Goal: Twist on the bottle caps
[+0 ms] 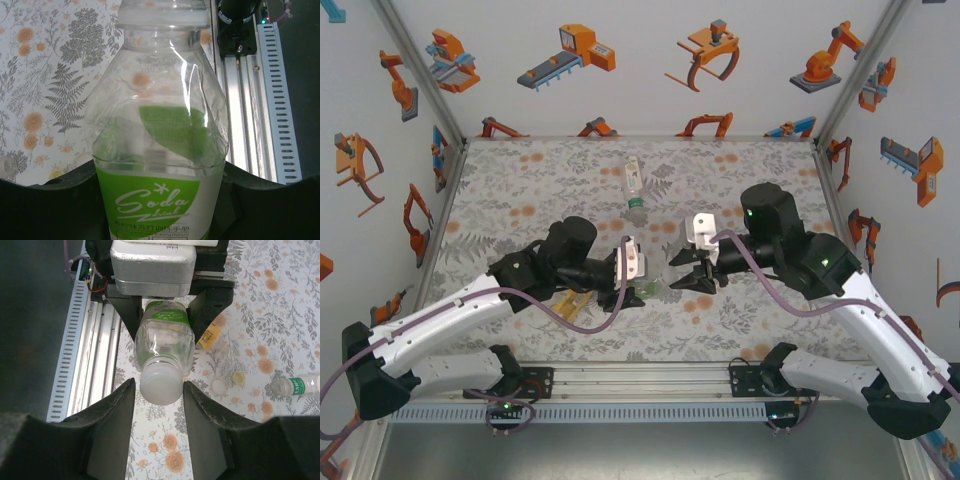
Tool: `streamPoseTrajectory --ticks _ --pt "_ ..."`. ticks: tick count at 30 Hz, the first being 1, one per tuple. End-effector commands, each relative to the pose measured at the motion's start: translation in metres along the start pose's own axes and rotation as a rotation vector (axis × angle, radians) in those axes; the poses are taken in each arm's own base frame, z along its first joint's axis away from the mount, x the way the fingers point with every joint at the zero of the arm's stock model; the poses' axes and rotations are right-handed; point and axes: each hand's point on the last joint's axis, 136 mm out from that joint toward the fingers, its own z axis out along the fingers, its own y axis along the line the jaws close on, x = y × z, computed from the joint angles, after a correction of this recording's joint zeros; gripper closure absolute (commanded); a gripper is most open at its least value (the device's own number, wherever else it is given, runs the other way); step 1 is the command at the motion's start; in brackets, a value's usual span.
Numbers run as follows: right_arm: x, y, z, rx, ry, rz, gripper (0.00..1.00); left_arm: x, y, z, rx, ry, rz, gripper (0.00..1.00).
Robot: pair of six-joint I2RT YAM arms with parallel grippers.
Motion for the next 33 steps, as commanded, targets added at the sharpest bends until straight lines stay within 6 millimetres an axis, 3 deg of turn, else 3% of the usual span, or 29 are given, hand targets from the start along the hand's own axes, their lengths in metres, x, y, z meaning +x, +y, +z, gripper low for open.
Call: streamPoseTrajectory --ticks 1,8,12,15,19,24,31,33 --pt "-0.005 0.001 0.000 0.002 -0.025 -0.010 0.57 -0.017 -0.002 -0.008 0.000 -0.049 0.010 0.82" --pt "-0.003 0.001 0.002 0.000 -0.024 -0.002 0.68 -0.016 -0.001 -0.006 0.000 -0.045 0.008 0.82" --pt "0.000 -0.001 0.002 0.012 -0.014 0.052 0.81 -0.015 0.000 -0.006 -0.004 -0.044 0.006 0.82" --pt "0.006 -0.015 0.004 0.080 0.002 0.201 0.98 -0.015 0.003 -0.005 -0.020 -0.045 0.010 0.82" --pt "0.012 -0.034 0.004 0.191 -0.026 0.510 1.00 -0.014 0.007 -0.004 -0.046 -0.053 0.017 0.82" --pt "0.035 -0.063 -0.003 0.399 -0.130 1.074 1.00 -0.012 0.014 -0.002 -0.081 -0.049 0.019 0.82" --pt "0.077 -0.056 0.006 0.457 -0.155 1.835 1.00 -0.010 0.022 0.001 -0.123 -0.043 0.028 0.82" --pt "0.086 -0.053 0.010 0.456 -0.175 1.946 1.00 -0.010 0.023 0.003 -0.126 -0.043 0.030 0.82"
